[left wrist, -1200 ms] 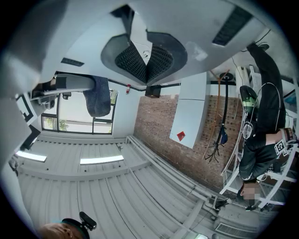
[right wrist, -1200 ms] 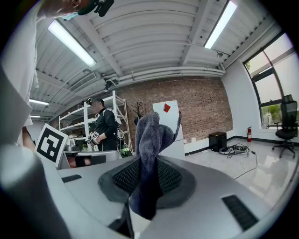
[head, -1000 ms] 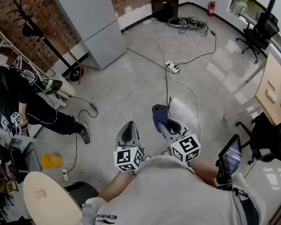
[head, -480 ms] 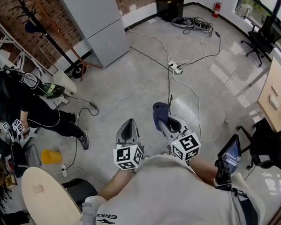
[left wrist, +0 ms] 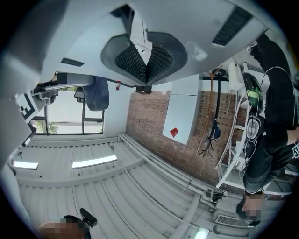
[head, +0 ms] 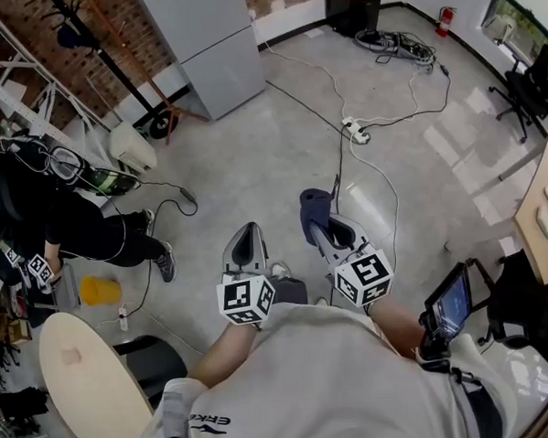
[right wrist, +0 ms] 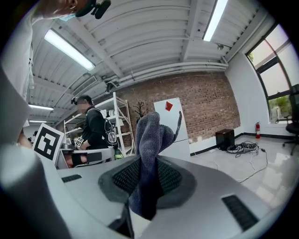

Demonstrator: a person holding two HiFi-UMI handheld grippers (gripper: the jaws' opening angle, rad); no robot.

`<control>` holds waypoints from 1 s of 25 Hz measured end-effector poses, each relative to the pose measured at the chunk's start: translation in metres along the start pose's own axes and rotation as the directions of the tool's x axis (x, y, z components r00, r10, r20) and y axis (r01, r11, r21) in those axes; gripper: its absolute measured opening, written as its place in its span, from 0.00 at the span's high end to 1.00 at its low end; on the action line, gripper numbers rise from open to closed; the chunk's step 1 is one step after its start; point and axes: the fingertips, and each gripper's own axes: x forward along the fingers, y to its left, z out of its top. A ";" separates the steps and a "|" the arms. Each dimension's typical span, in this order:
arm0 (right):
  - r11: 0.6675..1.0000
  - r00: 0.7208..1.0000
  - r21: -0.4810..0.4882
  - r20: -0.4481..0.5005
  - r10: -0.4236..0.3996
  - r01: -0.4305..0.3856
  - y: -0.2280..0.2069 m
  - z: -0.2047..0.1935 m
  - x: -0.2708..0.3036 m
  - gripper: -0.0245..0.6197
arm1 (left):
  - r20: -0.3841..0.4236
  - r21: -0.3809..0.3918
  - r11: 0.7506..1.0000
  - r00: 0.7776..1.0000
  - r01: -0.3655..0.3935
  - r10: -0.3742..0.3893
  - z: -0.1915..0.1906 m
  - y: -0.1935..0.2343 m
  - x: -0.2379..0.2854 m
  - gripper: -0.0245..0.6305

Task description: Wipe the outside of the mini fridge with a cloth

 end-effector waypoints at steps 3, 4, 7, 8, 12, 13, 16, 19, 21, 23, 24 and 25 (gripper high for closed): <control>1.000 1.000 -0.004 -0.003 0.002 -0.002 -0.012 0.006 0.029 0.83 | 0.012 -0.004 1.000 1.000 -0.007 0.007 0.006 0.018 0.025 0.96; 1.000 1.000 -0.006 -0.004 0.002 -0.002 -0.015 0.008 0.042 0.83 | 0.014 -0.009 1.000 1.000 -0.006 0.006 0.008 0.027 0.036 0.96; 1.000 1.000 -0.020 -0.008 -0.001 0.001 -0.027 0.016 0.086 0.83 | 0.024 -0.022 1.000 1.000 0.004 -0.004 0.015 0.056 0.073 0.96; 1.000 1.000 -0.024 -0.009 -0.005 0.005 -0.033 0.020 0.102 0.83 | 0.026 -0.025 1.000 1.000 0.010 -0.010 0.019 0.065 0.087 0.96; 0.999 1.000 -0.039 -0.013 -0.013 0.012 -0.047 0.045 0.166 0.83 | 0.021 -0.033 0.999 0.999 0.027 -0.026 0.040 0.106 0.138 0.96; 0.999 1.000 -0.044 -0.011 -0.012 0.012 -0.048 0.052 0.182 0.83 | 0.019 -0.036 0.999 0.999 0.027 -0.026 0.046 0.118 0.150 0.96; 0.998 1.000 -0.056 -0.003 -0.013 0.013 -0.052 0.069 0.229 0.83 | 0.019 -0.040 0.999 0.999 0.028 -0.027 0.058 0.152 0.180 0.96; 0.998 1.000 -0.065 0.009 -0.015 0.016 -0.058 0.083 0.274 0.83 | 0.028 -0.033 0.999 0.999 0.029 -0.029 0.070 0.183 0.209 0.96; 0.997 1.000 -0.071 0.010 -0.015 0.015 -0.060 0.089 0.301 0.83 | 0.029 -0.034 0.999 0.999 0.024 -0.023 0.074 0.202 0.223 0.96; 0.997 1.000 -0.075 0.010 -0.012 0.012 -0.060 0.094 0.324 0.83 | 0.023 -0.040 0.999 1.000 0.010 -0.009 0.076 0.221 0.234 0.96; 0.997 1.000 -0.077 0.011 -0.010 0.010 -0.061 0.097 0.334 0.83 | 0.020 -0.044 0.999 1.000 0.002 -0.001 0.078 0.229 0.240 0.96; 0.997 1.000 -0.079 0.013 -0.008 0.009 -0.061 0.101 0.344 0.83 | 0.019 -0.047 0.999 1.000 -0.003 0.004 0.079 0.236 0.245 0.96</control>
